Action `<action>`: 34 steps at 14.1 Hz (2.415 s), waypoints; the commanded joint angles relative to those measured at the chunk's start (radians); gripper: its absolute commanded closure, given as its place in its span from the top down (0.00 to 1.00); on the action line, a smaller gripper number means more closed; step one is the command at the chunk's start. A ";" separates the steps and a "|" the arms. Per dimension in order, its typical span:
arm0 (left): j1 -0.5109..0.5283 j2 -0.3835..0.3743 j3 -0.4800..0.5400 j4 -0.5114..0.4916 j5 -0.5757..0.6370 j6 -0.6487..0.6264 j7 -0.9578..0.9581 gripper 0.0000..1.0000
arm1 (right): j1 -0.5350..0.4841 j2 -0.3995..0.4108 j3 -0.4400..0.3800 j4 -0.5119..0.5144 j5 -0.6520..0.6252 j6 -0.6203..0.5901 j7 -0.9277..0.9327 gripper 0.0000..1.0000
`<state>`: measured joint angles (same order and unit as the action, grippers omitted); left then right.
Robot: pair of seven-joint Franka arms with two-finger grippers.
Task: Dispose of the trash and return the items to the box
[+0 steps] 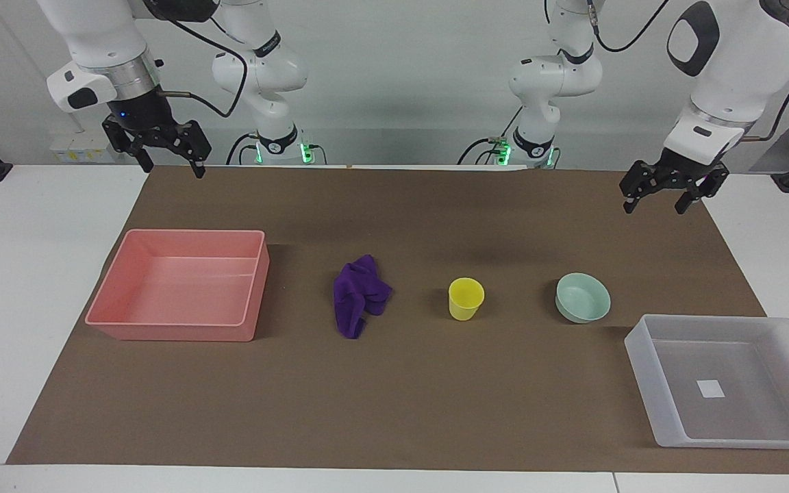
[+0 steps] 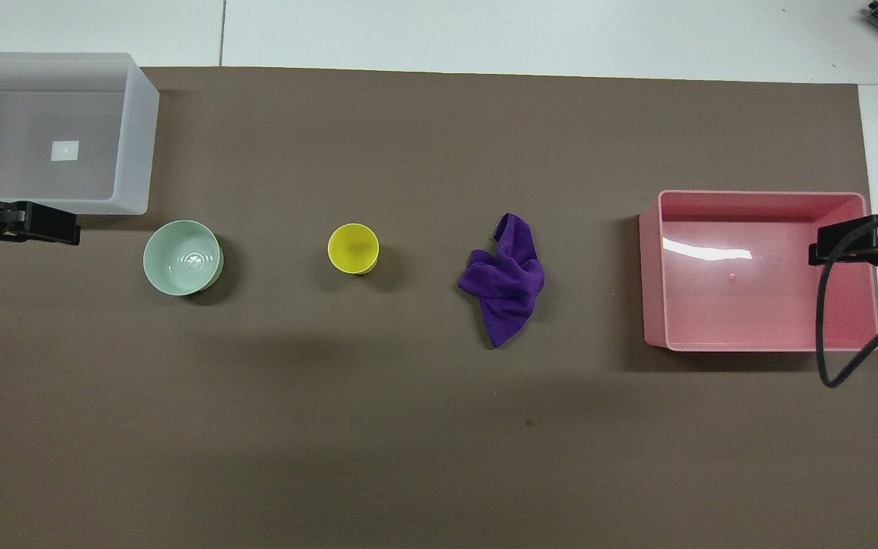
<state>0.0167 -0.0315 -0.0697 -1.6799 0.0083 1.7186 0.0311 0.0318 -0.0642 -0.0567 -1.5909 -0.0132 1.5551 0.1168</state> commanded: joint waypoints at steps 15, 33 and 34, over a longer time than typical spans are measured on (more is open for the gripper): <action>-0.006 -0.011 0.005 -0.085 -0.010 0.105 -0.013 1.00 | -0.016 -0.017 0.005 -0.017 0.015 -0.018 -0.065 1.00; 0.028 0.225 0.004 -0.418 -0.011 0.708 -0.008 0.97 | -0.020 -0.025 0.005 -0.034 0.016 -0.016 -0.075 1.00; 0.029 0.229 0.002 -0.422 -0.011 0.710 -0.008 0.81 | -0.020 -0.025 0.005 -0.035 0.016 -0.016 -0.075 1.00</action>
<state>0.0351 0.2023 -0.0602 -2.0771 0.0079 2.4007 0.0265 0.0220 -0.0660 -0.0577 -1.6007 -0.0007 1.5498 0.0617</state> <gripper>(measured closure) 0.022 0.000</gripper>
